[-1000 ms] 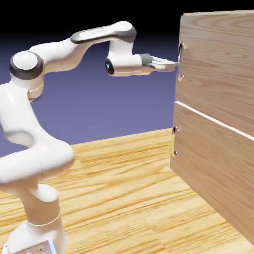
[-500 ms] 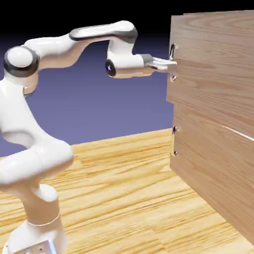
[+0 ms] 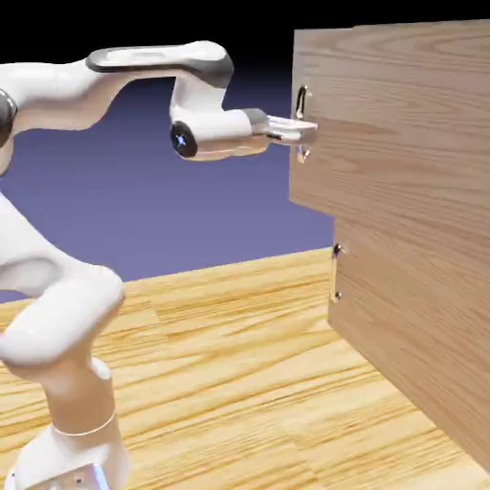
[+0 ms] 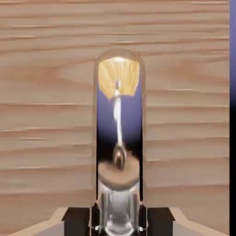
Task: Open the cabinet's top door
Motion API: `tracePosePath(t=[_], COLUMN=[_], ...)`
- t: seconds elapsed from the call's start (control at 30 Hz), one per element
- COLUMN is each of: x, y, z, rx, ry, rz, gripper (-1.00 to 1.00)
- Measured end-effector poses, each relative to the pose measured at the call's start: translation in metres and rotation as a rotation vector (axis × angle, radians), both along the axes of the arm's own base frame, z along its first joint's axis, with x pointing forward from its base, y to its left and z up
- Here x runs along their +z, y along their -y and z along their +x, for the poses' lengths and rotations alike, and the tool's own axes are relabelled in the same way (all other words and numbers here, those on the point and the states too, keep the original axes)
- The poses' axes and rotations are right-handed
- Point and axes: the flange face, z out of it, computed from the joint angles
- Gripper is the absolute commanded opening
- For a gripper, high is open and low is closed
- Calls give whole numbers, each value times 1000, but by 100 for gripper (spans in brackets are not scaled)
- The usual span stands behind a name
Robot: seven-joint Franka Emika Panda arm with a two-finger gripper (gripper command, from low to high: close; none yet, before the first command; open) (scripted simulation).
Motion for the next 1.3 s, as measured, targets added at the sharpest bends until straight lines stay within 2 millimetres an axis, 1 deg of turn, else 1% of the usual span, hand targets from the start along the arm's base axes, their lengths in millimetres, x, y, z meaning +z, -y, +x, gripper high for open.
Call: tracePosePath(t=[0.2,0.4,0.57,0.9,1.3], x=[0,0,0,0,0], y=[28,65,96,158,250], z=[-40,-85,-115,-163,-212], rx=[92,201,282,429,624], ry=[0,0,0,0,-1], rz=[0,-2,-4,3,1], gripper=[-100,-100,-100,-100,-100])
